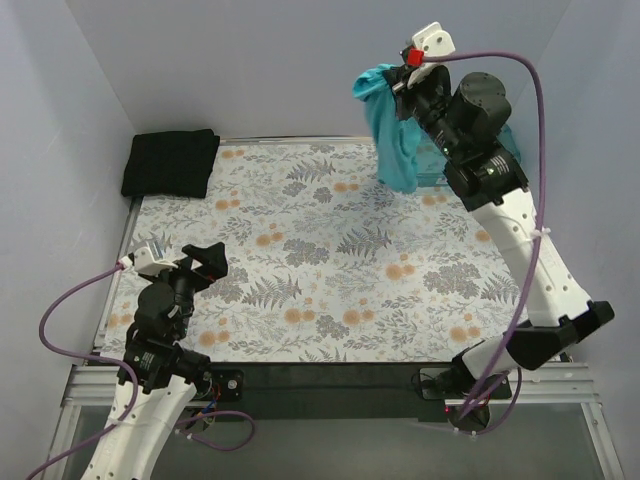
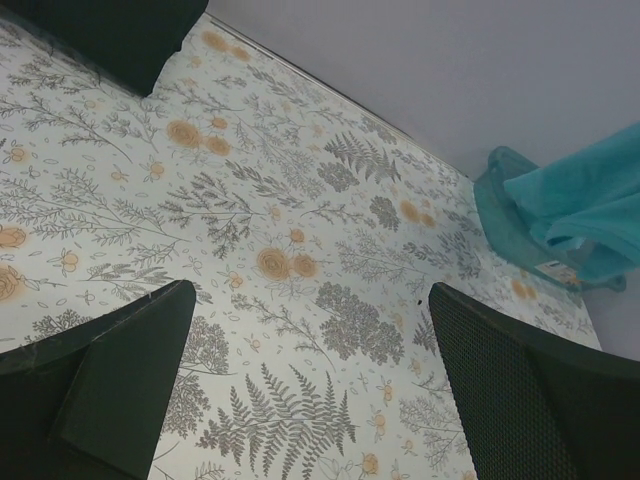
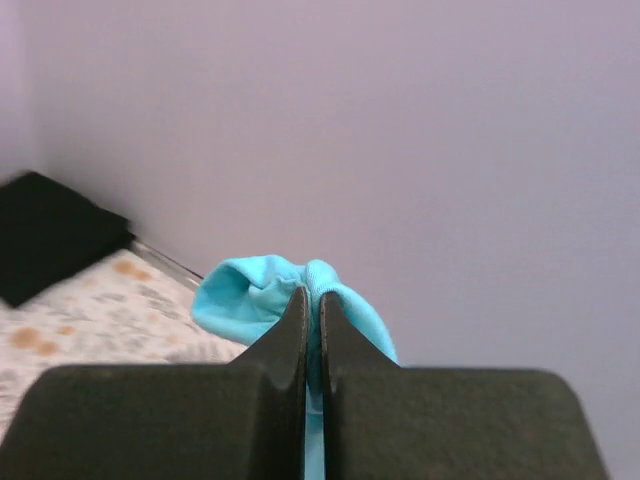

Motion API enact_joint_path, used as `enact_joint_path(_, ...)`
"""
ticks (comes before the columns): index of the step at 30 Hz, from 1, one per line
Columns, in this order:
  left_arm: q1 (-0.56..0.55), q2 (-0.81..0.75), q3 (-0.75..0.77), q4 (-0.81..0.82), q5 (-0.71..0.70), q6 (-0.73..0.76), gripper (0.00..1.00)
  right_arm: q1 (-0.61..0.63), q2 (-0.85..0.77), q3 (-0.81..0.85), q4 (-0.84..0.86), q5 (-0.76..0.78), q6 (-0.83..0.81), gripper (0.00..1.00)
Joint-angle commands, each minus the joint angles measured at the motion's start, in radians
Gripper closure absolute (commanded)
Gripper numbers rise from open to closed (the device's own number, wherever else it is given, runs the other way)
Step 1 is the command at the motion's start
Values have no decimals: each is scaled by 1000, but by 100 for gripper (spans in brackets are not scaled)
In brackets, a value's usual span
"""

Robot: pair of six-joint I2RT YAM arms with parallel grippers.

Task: Fold and stack the t-shirts
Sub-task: Move the tshirt to the center of the board

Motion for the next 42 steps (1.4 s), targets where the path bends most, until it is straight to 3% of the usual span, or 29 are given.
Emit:
enact_joint_path(1, -1, -20, 14, -11, -14, -4, 4, 76, -58, -2, 15, -157, 9, 99)
enact_joint_path(5, 0, -14, 12, -10, 4, 1, 4, 127, -121, -101, 56, -210, 88, 99)
enact_joint_path(12, 0, 50, 14, 7, 82, 19, 4, 127, -189, -602, 115, 61, 262, 95)
enact_joint_path(13, -1, 70, 11, 16, 107, 25, 5, 124, -192, -691, 99, 139, 291, 83)
enact_joint_path(14, -1, 79, 11, 16, 107, 32, 5, 121, -193, -728, 99, 181, 315, 82)
enact_joint_path(16, -1, 102, 6, 33, 164, 39, 6, 106, -189, -777, 23, 246, 370, 47)
enact_joint_path(17, -1, 134, 6, 33, 188, 42, 7, 84, -181, -791, -11, 278, 418, 41)
enact_joint_path(19, -1, 177, 14, 42, 286, 61, 7, 72, -184, -825, -94, 283, 435, 34)
enact_joint_path(26, -18, 458, 142, 48, 597, 68, 14, 38, -314, -962, -183, 269, 464, 33)
enact_joint_path(28, -52, 541, 196, 52, 618, 67, 15, 11, -339, -1006, -206, 271, 498, 33)
enact_joint_path(31, -200, 646, 258, 64, 554, 67, 20, -86, -373, -1051, -237, 226, 551, 33)
enact_joint_path(35, -542, 826, 342, 76, 373, 78, 22, -247, -435, -1130, -248, 130, 601, 33)
enact_joint_path(38, -711, 999, 419, 75, 230, 128, 26, -293, -468, -1153, -249, 90, 630, 33)
enact_joint_path(42, -830, 1176, 503, 82, 147, 185, 29, -315, -508, -1184, -251, 67, 673, 33)
